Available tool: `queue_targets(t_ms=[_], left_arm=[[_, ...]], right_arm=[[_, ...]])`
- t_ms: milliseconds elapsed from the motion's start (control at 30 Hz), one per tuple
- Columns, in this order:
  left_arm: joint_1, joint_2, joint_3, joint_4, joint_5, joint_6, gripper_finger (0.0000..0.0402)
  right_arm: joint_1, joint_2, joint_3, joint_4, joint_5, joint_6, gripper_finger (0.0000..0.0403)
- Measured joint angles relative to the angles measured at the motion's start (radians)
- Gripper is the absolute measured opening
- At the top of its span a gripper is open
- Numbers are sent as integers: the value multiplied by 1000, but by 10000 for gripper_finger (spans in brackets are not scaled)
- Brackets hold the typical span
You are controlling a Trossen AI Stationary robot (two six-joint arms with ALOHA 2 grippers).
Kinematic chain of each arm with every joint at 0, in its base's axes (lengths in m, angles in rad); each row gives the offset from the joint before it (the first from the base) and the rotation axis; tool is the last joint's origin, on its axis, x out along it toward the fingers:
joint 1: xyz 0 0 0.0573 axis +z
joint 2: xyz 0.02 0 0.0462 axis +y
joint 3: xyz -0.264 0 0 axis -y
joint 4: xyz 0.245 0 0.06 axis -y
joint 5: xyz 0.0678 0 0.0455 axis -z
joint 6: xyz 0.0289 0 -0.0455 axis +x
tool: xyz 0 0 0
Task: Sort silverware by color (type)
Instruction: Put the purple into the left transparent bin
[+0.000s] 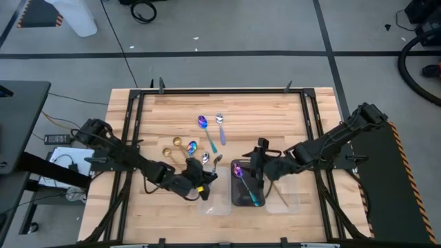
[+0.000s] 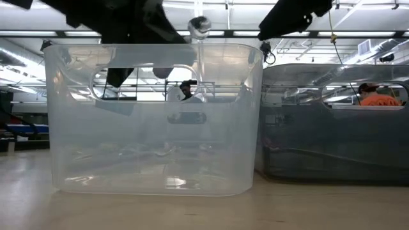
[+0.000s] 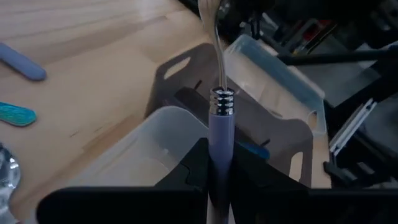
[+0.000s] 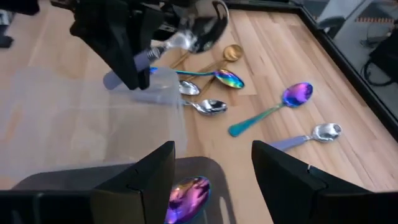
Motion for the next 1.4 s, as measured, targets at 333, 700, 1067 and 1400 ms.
queue_targets(t_ms=[333, 700, 1067, 1400], left_arm=[[-28, 35, 180, -339, -21, -178, 41], [-32, 126, 273, -444, 45, -310, 41], [-19, 213, 460, -720, 150, -401, 41], [-6, 217, 468, -773, 293, -463, 41]], right_arm=[[110, 0, -96, 65, 166, 0, 222], [163, 0, -217, 181, 213, -8, 222], [255, 0, -305, 330, 321, -51, 216], [265, 0, -309, 330, 312, -60, 203]])
